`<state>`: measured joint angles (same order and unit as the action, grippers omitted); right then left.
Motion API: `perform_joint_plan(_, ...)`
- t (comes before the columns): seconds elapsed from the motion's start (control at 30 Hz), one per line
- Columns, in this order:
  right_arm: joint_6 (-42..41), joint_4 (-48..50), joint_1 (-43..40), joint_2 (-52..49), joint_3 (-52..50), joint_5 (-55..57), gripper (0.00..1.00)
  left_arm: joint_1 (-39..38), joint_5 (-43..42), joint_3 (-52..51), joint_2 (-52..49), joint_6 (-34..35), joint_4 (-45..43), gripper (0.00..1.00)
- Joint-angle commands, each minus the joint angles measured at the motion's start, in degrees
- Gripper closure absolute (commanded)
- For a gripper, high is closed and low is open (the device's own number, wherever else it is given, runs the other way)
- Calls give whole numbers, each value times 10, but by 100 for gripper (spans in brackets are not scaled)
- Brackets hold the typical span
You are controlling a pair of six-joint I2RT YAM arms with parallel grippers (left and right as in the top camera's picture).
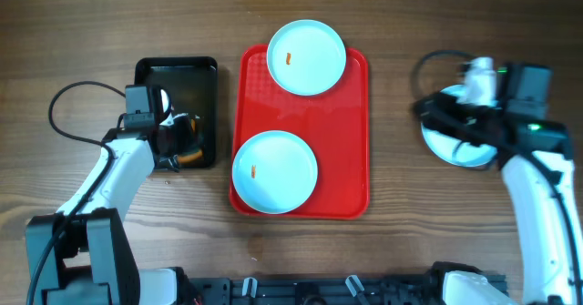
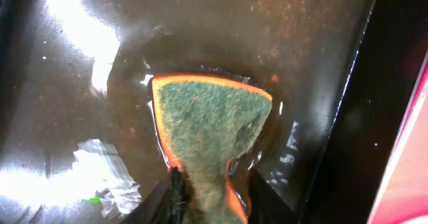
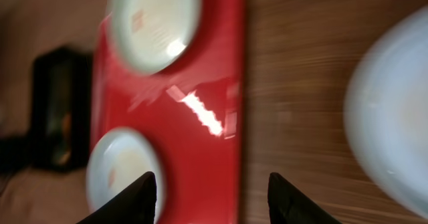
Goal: Clean dirty plates on tray and stack at the side
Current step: 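Carry the plate right of the red tray and set it down, then grip the rim of the lower-left plate with the right gripper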
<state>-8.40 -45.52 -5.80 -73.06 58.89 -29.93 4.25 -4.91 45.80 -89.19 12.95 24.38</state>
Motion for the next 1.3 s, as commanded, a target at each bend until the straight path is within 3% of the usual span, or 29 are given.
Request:
perform_joint_plan(0.0, 43, -17, 113, -3, 0, -36, 48, 4, -24, 5, 17, -5, 5, 62)
perform_joint_plan(0.13, 34, -17, 244, -35, -5, 89, 50, 4, -28, 7, 48, -5, 10, 52)
perform_joint_plan(0.2, 33, -12, 283, -56, -5, 119, 51, 4, -27, 7, 51, -6, 11, 51)
perform_joint_plan(0.33, 22, 15, 339, -118, -5, 156, 56, 4, 21, -2, 29, -6, 9, 66)
perform_joint_plan(0.57, 19, 51, 347, -219, -5, 140, 57, 4, -17, -8, -41, -5, -10, 79)
perform_joint_plan(0.67, 20, 72, 349, -245, -5, 125, 58, 4, -22, -8, -45, -5, -9, 96)
perform_joint_plan(1.1, 31, 129, 357, -307, -5, 107, 61, 4, -17, 52, 69, -6, 66, 96)
perform_joint_plan(1.27, 1, 125, 359, -307, -5, 170, 82, 4, -13, 49, 54, -6, 69, 96)
